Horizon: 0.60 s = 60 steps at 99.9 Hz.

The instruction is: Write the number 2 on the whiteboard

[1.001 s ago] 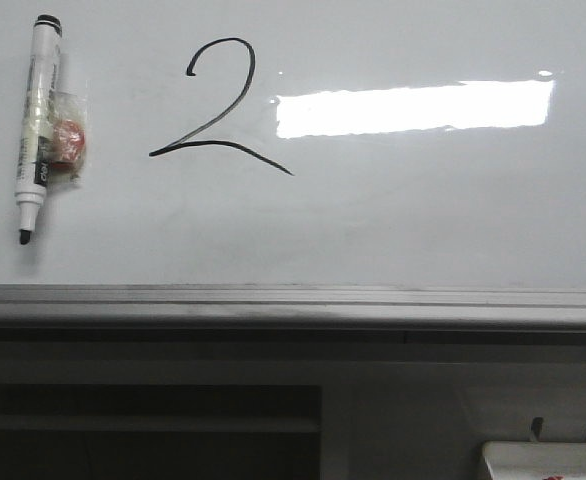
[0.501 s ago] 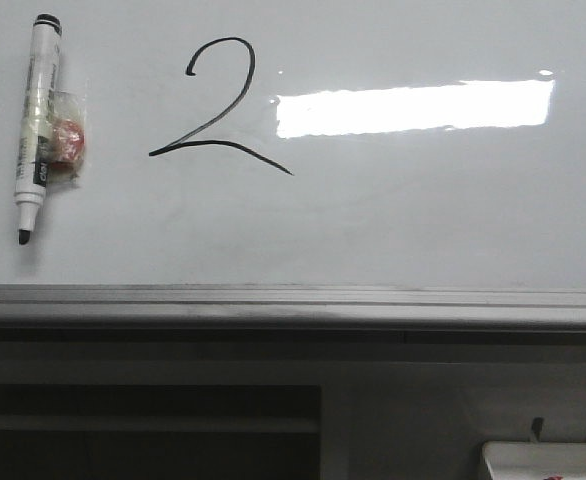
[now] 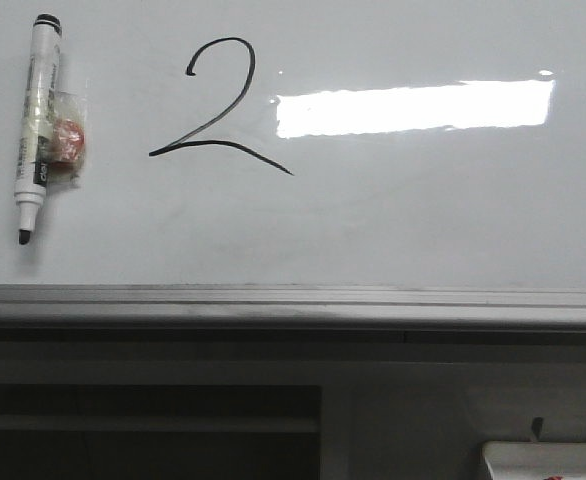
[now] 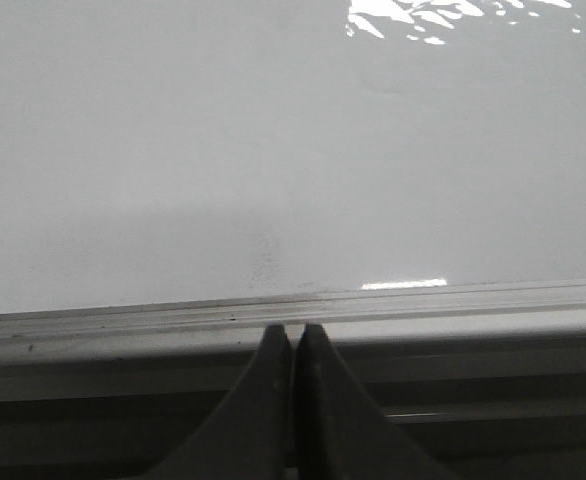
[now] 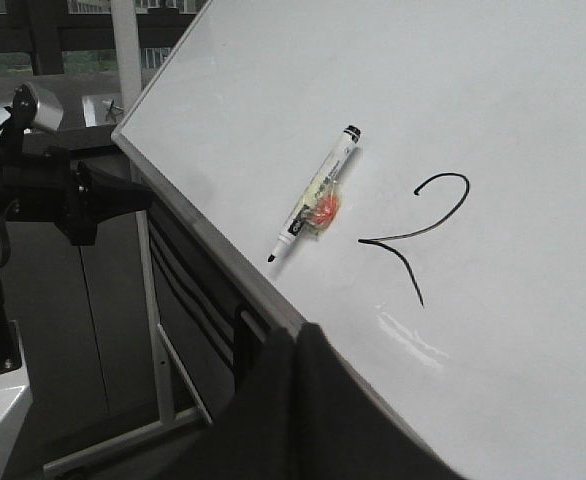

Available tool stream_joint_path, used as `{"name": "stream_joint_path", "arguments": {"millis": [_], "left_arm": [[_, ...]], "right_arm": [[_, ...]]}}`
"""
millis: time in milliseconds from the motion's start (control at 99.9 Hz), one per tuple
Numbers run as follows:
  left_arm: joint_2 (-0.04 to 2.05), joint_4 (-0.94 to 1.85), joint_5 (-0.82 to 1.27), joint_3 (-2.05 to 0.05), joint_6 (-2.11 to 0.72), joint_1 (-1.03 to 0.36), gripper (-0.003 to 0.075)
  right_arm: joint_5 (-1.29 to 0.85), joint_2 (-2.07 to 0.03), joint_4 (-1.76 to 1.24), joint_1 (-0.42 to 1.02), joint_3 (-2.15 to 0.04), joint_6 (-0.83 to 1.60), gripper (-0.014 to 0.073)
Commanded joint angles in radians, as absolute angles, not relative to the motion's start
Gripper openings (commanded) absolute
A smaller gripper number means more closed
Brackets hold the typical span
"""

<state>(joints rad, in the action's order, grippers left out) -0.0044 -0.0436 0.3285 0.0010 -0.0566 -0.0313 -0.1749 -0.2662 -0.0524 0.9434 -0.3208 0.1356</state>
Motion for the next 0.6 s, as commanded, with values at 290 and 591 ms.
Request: {"name": "stream_joint_path", "arguments": {"millis": [290, 591], "left_arm": [[-0.031, -0.045, 0.268, 0.012, -0.051, -0.028, -0.002], [-0.031, -0.045, 0.268, 0.012, -0.051, -0.028, -0.002]], "right_arm": [[-0.017, -0.272, 0.121, 0.93, -0.343, -0.007, -0.006], [0.006, -0.272, 0.119, 0.586, -0.241, -0.007, -0.006]]}}
